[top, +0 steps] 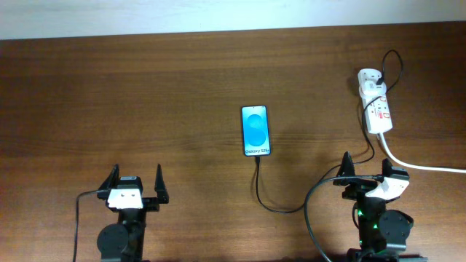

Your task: Plug charger to phone and switch on socket

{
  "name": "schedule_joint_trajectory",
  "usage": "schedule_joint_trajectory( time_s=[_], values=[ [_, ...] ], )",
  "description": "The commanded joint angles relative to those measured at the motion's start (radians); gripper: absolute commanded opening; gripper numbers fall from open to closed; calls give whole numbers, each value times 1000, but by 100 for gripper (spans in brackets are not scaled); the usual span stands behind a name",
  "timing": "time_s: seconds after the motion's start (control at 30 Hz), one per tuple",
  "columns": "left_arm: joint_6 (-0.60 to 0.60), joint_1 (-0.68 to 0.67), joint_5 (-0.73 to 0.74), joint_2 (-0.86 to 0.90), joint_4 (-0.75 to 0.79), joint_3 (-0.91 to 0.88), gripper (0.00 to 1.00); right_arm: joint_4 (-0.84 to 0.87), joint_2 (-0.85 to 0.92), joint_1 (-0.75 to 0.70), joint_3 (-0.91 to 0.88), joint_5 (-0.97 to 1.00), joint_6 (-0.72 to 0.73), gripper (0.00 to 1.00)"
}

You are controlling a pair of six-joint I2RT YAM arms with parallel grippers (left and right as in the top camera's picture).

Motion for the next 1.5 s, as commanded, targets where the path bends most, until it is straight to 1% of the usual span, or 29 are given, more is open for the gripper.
schedule_joint_trajectory(
  time_s=[0.0, 0.33, 0.4, 0.43, 0.5, 0.57, 1.47],
  values=[
    [19, 7, 18, -6, -3, -5, 100, -5, -6, -8, -5, -15, -8, 99],
    [19, 7, 18, -6, -3, -5, 99, -5, -6, -8, -5, -13, -8, 99],
    [19, 7, 18, -6, -2, -5, 99, -6, -7, -8, -5, 18, -13, 99],
    [19, 7, 18, -6, -3, -5, 99, -6, -7, -7, -5, 14, -28, 99],
    [19, 7, 18, -6, -2, -5, 99, -6, -7, 5, -5, -14, -140, 99],
    [19, 7, 18, -6, -3, -5, 99, -6, -7, 9, -5, -16, -189, 99],
    [19, 7, 18, -6, -3, -5, 99, -5, -7, 8, -5, -16, -188, 99]
  ],
)
